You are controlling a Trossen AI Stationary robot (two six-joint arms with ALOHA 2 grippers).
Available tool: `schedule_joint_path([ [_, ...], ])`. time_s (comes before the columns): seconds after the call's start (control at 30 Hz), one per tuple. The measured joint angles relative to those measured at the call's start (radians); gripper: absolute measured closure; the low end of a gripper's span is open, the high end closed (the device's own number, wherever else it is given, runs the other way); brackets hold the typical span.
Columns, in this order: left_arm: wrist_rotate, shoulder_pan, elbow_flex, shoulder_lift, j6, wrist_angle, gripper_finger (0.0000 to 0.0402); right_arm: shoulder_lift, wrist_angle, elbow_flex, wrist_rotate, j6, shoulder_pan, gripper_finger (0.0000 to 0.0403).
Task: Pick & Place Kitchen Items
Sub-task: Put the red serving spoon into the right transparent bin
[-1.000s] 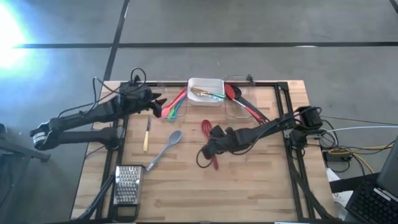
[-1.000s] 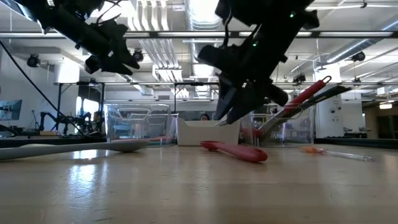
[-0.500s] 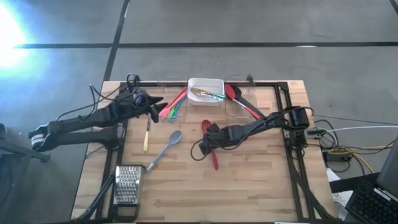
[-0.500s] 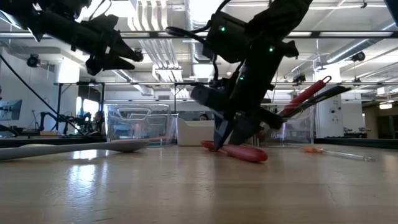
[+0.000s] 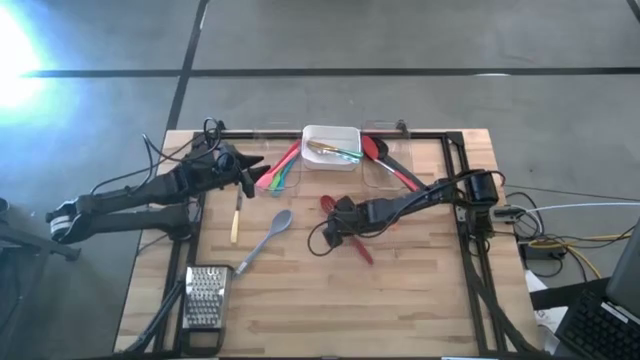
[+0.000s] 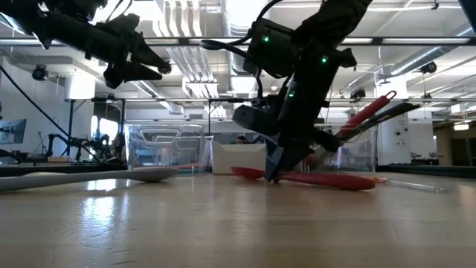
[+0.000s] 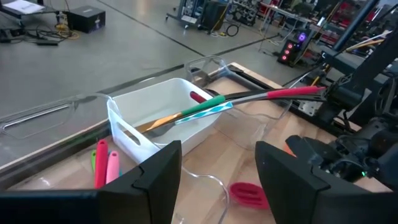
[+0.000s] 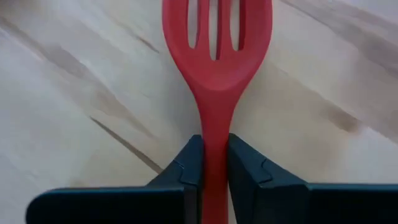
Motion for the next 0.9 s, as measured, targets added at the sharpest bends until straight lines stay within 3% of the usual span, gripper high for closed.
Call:
schedule_joint_path([
  [0.27,0.0,-0.001,-0.01,0.0,-0.002,-0.001,0.0193,-0.249,-0.119,-0.005,-0.001,-0.055,0.021,0.0369],
  [0.47,0.001,-0.001,-0.014,0.0,-0.011,0.002,0.0193,-0.503,-0.154,-0.003,0.084,-0.18,-0.009,0.0369],
  [0.7,0.001,-0.001,-0.014,0.0,-0.028,0.01,0.0193,-0.714,-0.375,0.056,0.088,-0.254,-0.173,0.0369],
  [0.9,0.001,-0.001,-0.014,0.002,-0.029,0.021,0.0193,-0.709,-0.69,0.225,-0.037,-0.306,-0.362,0.0369],
])
